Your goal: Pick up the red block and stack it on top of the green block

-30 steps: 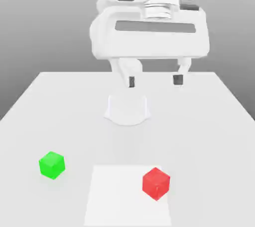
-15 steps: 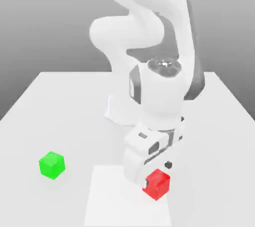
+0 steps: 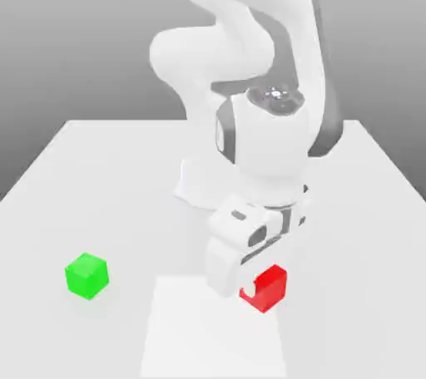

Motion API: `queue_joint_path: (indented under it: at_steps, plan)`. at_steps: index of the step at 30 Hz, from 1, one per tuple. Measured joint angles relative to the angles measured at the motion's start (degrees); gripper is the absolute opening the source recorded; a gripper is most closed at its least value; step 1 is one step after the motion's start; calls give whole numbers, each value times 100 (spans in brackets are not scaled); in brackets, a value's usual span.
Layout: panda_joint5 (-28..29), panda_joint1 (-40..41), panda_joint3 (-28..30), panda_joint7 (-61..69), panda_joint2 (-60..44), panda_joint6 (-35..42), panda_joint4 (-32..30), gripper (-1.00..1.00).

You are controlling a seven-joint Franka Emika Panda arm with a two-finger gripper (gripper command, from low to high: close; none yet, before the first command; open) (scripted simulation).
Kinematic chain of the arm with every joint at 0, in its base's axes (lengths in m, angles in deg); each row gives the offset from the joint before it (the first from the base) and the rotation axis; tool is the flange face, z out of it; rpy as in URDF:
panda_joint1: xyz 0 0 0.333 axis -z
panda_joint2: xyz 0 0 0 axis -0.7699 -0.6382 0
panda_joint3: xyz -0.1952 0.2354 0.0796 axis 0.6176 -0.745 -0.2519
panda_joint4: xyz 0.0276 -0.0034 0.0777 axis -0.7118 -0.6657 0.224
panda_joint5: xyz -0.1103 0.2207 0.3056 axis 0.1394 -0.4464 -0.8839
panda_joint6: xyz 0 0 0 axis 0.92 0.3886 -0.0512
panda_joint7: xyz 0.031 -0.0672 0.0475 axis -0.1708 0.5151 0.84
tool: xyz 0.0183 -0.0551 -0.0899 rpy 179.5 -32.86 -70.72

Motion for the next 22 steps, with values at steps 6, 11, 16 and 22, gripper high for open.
queue_joint_path:
  at_steps: [6,11,16,22]
  plan:
    - [214,1257,667,1325,453,278,-167,-100]
    - [418,2042,1303,2453,814,489,-305,-100]
    - [96,2308,1616,3261,412,61,-345,-100]
    - [-694,2427,1344,3846,-352,-624,-312,100]
